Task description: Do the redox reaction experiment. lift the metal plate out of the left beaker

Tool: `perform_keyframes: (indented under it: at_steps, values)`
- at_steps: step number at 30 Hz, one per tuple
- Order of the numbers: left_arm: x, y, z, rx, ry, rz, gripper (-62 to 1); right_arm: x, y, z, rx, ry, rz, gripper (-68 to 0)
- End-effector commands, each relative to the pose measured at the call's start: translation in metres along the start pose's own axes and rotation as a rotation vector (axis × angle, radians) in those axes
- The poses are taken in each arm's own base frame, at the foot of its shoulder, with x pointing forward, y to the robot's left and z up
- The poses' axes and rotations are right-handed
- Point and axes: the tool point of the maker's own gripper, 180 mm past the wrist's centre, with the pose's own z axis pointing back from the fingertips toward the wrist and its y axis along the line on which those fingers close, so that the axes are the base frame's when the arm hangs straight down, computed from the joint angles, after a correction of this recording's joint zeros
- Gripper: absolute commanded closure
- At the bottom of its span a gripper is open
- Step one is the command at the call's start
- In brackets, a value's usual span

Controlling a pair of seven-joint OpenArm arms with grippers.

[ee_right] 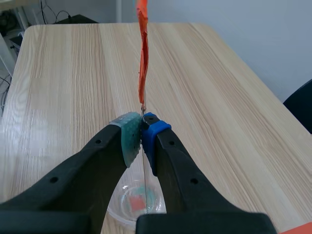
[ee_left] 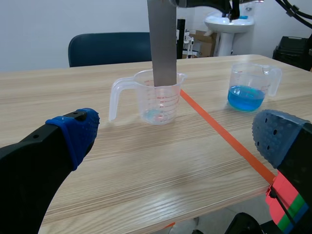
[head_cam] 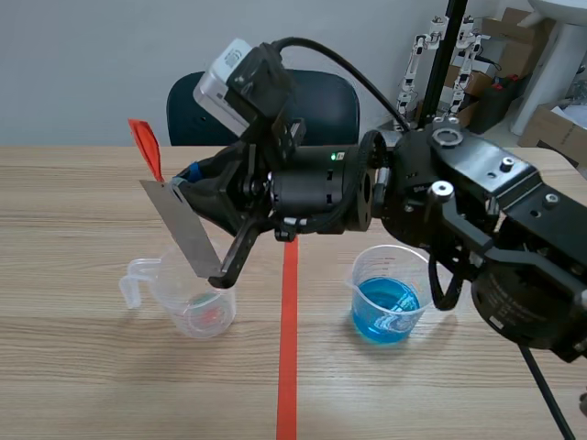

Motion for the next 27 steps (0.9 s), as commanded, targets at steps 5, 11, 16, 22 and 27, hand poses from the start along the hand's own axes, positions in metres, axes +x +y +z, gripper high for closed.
perform_keyframes:
  at_steps: [5, 11, 16, 22, 27]
  values:
    - [0.011, -0.001, -0.002, 0.002, -0.060, 0.003, -62.3, 0.038, -0.004, 0.007, 0.014, -0.064, -0.023, -0.6]
    - [0.011, -0.001, -0.002, 0.002, -0.060, 0.003, -62.3, 0.061, 0.000, 0.013, 0.036, -0.087, -0.064, -0.6]
    - [0.011, -0.001, -0.002, 0.002, -0.060, 0.003, -62.3, 0.081, 0.001, 0.019, 0.035, -0.111, -0.026, -0.6]
    - [0.011, -0.001, -0.002, 0.002, -0.060, 0.003, -62.3, 0.094, -0.001, 0.024, 0.024, -0.149, -0.014, -0.6]
    - [0.011, -0.001, -0.002, 0.002, -0.060, 0.003, -62.3, 0.096, -0.004, 0.025, 0.017, -0.153, -0.014, -0.6]
